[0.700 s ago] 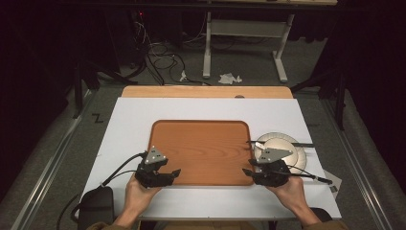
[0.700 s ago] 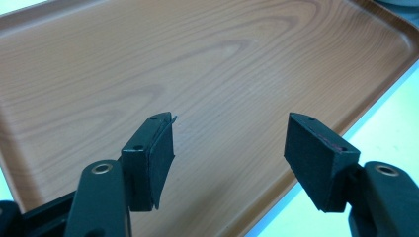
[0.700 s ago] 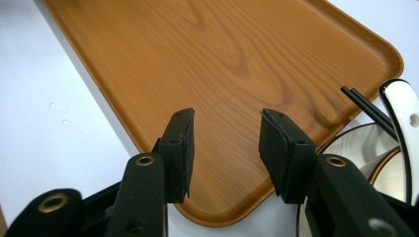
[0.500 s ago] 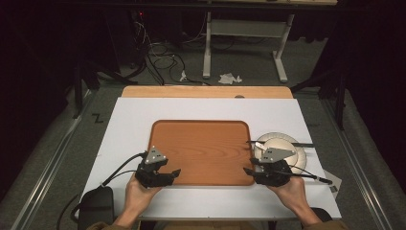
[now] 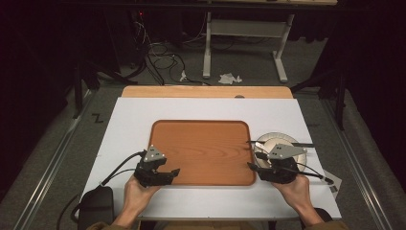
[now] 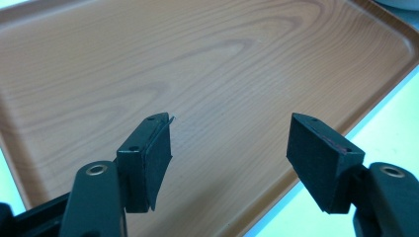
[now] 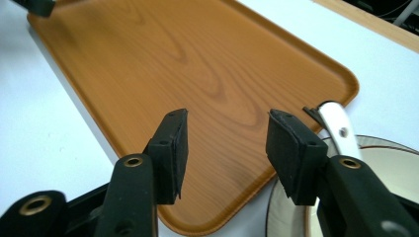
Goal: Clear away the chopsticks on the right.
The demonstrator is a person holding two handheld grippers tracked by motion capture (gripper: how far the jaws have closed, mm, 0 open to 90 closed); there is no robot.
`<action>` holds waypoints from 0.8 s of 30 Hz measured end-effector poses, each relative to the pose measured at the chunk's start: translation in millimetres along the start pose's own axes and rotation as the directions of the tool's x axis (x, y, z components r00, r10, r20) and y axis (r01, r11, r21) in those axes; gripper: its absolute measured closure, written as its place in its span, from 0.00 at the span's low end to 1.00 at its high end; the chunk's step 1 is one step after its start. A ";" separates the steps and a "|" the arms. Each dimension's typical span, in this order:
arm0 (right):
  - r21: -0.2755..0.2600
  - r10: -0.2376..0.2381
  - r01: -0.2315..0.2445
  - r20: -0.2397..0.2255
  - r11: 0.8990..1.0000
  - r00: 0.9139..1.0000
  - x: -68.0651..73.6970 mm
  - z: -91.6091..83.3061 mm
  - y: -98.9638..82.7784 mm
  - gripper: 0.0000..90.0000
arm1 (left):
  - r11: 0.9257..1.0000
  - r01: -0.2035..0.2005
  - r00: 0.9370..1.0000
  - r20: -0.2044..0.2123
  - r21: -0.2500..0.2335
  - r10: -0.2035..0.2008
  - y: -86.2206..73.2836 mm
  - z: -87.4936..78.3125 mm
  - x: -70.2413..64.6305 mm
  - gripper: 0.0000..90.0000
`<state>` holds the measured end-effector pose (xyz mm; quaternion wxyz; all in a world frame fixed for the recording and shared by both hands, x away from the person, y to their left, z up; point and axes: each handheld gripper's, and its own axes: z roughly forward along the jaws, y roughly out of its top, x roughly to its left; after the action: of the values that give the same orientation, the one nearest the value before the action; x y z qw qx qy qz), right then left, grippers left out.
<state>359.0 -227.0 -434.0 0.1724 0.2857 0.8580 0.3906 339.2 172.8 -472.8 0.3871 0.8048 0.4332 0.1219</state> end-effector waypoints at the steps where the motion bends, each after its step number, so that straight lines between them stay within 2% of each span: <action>1: -0.010 0.010 -0.010 -0.003 1.000 1.000 -0.6 -1.6 0.2 0.56 | 1.000 0.003 1.000 0.002 -0.012 -0.003 0.6 -0.9 -0.4 0.37; 3: -0.018 0.005 -0.005 -0.003 1.000 1.000 -3.0 -5.0 0.3 0.56 | 1.000 -0.002 1.000 0.002 -0.023 0.002 0.9 -2.7 -0.7 0.37; 7: -0.019 0.037 -0.037 0.002 0.999 0.999 -10.3 -12.2 0.9 0.54 | 1.000 -0.017 1.000 -0.005 -0.013 0.017 -0.4 -1.3 -1.1 0.37; 13: -0.018 0.090 -0.090 0.015 0.996 0.996 -31.1 -23.5 -0.1 0.53 | 1.000 -0.021 1.000 -0.001 -0.006 0.021 -0.5 -0.5 -1.0 0.37; 18: -0.020 0.135 -0.134 0.054 0.991 0.989 -51.6 -34.3 -1.4 0.56 | 1.000 -0.023 1.000 0.000 -0.004 0.023 -0.9 -0.1 -1.6 0.38; 21: -0.016 0.152 -0.151 0.082 0.988 0.985 -62.9 -38.7 -2.0 0.60 | 1.000 -0.026 1.000 -0.006 -0.004 0.026 -1.0 0.1 -1.4 0.38; 23: -0.007 0.154 -0.154 0.119 0.988 0.981 -74.8 -42.7 -2.0 0.64 | 1.000 -0.026 1.000 -0.009 -0.003 0.026 -1.0 0.2 -1.2 0.37; 24: -0.007 0.154 -0.154 0.119 0.988 0.981 -74.8 -42.7 -2.0 0.64 | 1.000 -0.026 1.000 -0.010 -0.003 0.026 -0.9 0.4 -1.2 0.37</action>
<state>394.4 -299.2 -402.9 0.1923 0.3742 0.8220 0.3838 338.1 171.9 -473.6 0.3845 0.8091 0.4246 0.1314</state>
